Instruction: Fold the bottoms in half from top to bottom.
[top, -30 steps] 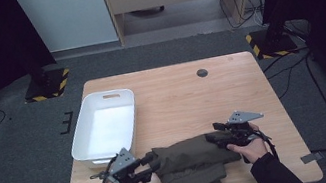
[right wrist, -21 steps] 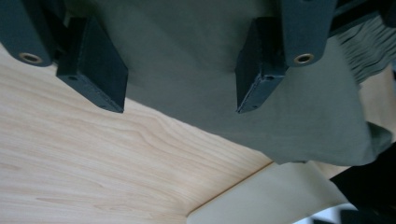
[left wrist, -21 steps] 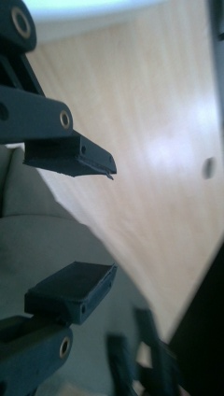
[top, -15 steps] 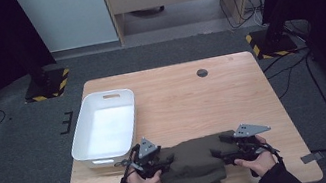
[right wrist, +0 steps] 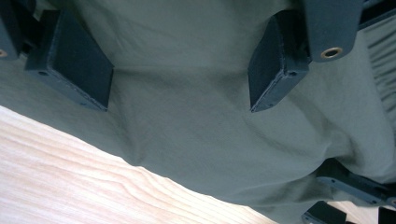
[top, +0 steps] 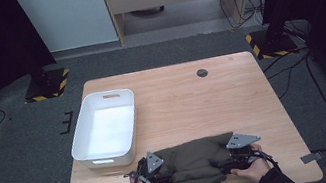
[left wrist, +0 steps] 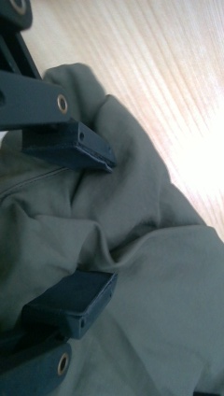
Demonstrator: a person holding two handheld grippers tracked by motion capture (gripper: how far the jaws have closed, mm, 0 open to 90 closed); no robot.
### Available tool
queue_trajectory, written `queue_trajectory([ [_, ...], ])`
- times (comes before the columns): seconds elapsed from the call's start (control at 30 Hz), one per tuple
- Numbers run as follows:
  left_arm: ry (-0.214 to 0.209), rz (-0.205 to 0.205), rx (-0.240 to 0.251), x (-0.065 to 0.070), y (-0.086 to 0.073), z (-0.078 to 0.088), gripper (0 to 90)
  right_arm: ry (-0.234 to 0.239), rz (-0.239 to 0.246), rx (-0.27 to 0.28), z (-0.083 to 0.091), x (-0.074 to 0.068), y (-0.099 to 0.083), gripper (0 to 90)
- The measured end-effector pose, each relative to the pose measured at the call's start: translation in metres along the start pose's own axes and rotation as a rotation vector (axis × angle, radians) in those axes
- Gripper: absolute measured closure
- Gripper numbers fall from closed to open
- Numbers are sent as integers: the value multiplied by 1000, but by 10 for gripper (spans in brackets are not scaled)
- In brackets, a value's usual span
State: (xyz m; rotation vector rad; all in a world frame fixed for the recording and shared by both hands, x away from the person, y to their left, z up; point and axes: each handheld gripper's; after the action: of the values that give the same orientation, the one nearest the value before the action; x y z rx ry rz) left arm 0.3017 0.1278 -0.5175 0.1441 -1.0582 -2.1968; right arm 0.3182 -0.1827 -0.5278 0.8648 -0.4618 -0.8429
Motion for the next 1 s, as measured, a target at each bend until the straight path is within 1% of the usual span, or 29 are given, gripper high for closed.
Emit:
queue_trajectory([
  [0.03, 6, -12, -2, -3, 3, -4, 367, -9, 10, 4, -3, 1, 0, 222],
  [0.13, 18, -22, 17, -13, 13, -17, 371, -60, 20, 7, -12, 8, 5, 226],
  [0.2, 17, -13, 23, -21, 22, -26, 373, -90, 14, 12, -19, 16, 8, 226],
  [0.27, 19, -20, 26, -30, 33, -35, 381, -114, -5, 17, -25, 25, 11, 226],
  [0.33, 16, -10, 39, -38, 42, -43, 385, -139, -30, 18, -30, 34, 14, 226],
  [0.37, 14, -7, 47, -41, 46, -44, 387, -149, -46, 18, -31, 37, 15, 227],
  [0.4, 14, -7, 47, -41, 46, -44, 388, -149, -46, 18, -31, 37, 15, 227],
  [0.43, 9, 2, 61, -42, 49, -42, 388, -148, -94, 13, -29, 42, 18, 231],
  [0.47, 9, 2, 61, -42, 49, -42, 383, -148, -105, 22, -27, 44, 19, 231],
  [0.5, 7, -2, 78, -41, 48, -34, 374, -147, -122, 42, -23, 44, 21, 228],
  [0.53, 4, 1, 86, -40, 47, -31, 371, -142, -126, 63, -20, 45, 22, 224],
  [0.57, 3, 1, 96, -39, 45, -27, 364, -137, -131, 72, -18, 44, 22, 218],
  [0.6, 7, -8, 99, -37, 43, -22, 353, -127, -128, 74, -16, 43, 23, 207],
  [0.63, 7, -8, 99, -37, 43, -22, 346, -127, -128, 74, -16, 43, 23, 207],
  [0.67, 4, -20, 101, -35, 40, -17, 346, -118, -128, 61, -15, 42, 22, 199],
  [0.7, -7, -17, 104, -33, 35, -11, 344, -111, -106, 51, -12, 39, 18, 192],
  [0.73, -7, -17, 104, -33, 35, -11, 344, -111, -106, 51, -12, 39, 18, 192],
  [0.77, -12, -12, 102, -31, 29, -7, 344, -106, -98, 42, -10, 39, 13, 184],
  [0.87, -25, 7, 102, -29, 22, -9, 344, -106, -102, 28, -8, 41, 7, 181],
  [0.93, -20, 11, 105, -27, 19, -11, 351, -109, -92, 16, -9, 41, 3, 179],
  [1.0, -13, 19, 108, -25, 18, -13, 356, -112, -95, 1, -10, 40, 0, 180],
])
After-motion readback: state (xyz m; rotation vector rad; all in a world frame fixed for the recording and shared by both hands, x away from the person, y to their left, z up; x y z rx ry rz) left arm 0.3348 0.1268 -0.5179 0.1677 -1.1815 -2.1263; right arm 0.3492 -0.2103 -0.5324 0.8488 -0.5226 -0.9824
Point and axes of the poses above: each handheld gripper's, and its own axes: z roughly backward along the jaws, y roughly out of its top, x roughly to its right, and after that the axes turned 14 degrees about -y, right-handed
